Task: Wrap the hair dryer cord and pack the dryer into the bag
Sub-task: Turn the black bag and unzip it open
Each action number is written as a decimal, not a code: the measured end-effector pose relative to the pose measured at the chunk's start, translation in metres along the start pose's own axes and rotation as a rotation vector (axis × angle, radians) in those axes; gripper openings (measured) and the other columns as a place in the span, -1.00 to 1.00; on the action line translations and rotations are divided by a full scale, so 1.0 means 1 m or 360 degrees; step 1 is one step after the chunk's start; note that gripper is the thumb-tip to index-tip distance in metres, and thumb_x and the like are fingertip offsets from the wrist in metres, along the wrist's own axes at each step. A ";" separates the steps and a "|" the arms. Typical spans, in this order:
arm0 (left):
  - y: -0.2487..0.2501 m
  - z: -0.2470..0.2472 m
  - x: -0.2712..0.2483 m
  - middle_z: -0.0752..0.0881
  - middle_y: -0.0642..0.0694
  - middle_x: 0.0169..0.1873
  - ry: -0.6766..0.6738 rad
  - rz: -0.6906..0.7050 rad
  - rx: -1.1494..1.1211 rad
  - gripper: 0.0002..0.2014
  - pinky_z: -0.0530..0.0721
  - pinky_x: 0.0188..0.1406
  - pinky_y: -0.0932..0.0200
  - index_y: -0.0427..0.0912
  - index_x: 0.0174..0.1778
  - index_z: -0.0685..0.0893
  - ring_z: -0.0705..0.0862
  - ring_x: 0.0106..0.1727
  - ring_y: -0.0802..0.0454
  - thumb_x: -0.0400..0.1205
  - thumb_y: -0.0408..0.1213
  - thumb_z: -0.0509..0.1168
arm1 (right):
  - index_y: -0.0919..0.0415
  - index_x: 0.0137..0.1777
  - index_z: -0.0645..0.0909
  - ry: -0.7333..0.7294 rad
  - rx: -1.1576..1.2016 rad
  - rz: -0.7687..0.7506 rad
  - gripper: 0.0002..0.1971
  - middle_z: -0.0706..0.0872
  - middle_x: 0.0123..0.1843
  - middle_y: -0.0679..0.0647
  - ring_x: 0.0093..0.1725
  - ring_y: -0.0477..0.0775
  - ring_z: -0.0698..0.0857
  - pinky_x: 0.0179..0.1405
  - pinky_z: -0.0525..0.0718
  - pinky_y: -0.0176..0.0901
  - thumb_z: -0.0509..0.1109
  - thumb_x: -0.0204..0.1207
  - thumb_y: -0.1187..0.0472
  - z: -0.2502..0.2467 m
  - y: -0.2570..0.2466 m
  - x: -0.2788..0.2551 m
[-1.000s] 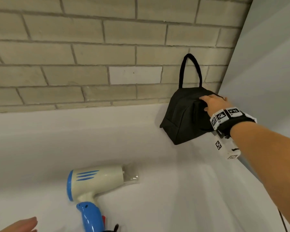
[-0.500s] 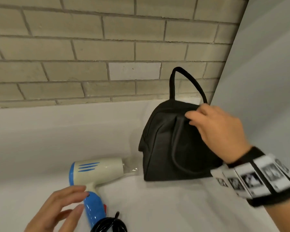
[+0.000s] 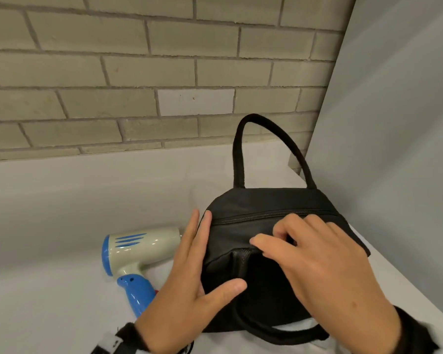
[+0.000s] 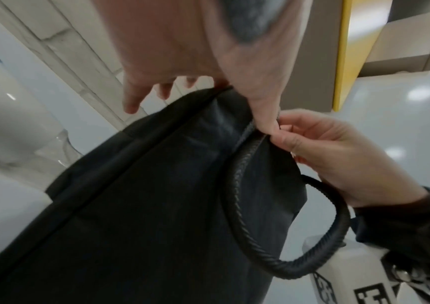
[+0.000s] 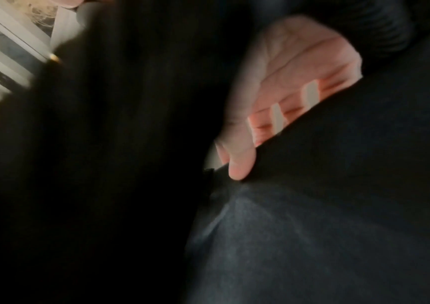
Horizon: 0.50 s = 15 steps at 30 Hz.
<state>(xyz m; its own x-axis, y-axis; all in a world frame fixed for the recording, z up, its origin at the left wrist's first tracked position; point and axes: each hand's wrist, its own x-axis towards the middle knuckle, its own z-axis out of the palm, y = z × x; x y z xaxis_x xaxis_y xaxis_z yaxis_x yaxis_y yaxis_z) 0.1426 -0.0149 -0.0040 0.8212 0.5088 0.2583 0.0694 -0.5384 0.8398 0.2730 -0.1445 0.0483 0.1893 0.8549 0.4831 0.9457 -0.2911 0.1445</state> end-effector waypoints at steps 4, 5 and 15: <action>-0.004 0.008 -0.005 -0.32 0.66 0.37 0.0048 -0.0007 -0.0015 -0.19 -0.10 0.17 0.86 0.81 0.10 -0.38 -0.25 0.40 0.71 0.22 0.39 0.16 | -0.09 -0.02 0.62 0.0013 0.0100 0.0039 -0.59 0.63 -0.27 -0.04 -0.36 0.05 0.57 -0.50 0.47 -0.18 0.54 0.18 0.34 0.005 -0.001 -0.002; -0.006 0.010 -0.007 -0.32 0.67 0.36 0.0064 -0.0003 -0.0001 -0.20 -0.12 0.17 0.86 0.80 0.11 -0.38 -0.25 0.40 0.71 0.21 0.45 0.13 | -0.11 -0.02 0.62 0.0004 0.0136 0.0045 -0.62 0.63 -0.26 -0.06 -0.35 0.03 0.56 -0.49 0.46 -0.19 0.51 0.23 0.32 0.006 -0.001 -0.001; -0.006 0.018 -0.014 -0.34 0.65 0.41 0.0306 0.0165 0.0308 -0.39 -0.17 0.49 0.49 0.60 0.30 -0.36 -0.21 0.49 0.57 0.45 0.18 -0.13 | -0.15 -0.07 0.70 0.0323 0.1430 0.0312 -0.79 0.75 -0.11 -0.30 -0.06 -0.30 0.68 -0.02 0.53 -0.53 0.21 0.53 0.01 -0.016 0.035 0.011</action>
<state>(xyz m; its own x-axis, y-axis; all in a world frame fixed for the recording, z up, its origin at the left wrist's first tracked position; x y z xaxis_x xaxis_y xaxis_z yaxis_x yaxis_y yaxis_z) 0.1408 -0.0309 -0.0210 0.7083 0.5526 0.4393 0.1129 -0.7030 0.7022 0.3038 -0.1519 0.0722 0.3972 0.7097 0.5819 0.7675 0.0908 -0.6346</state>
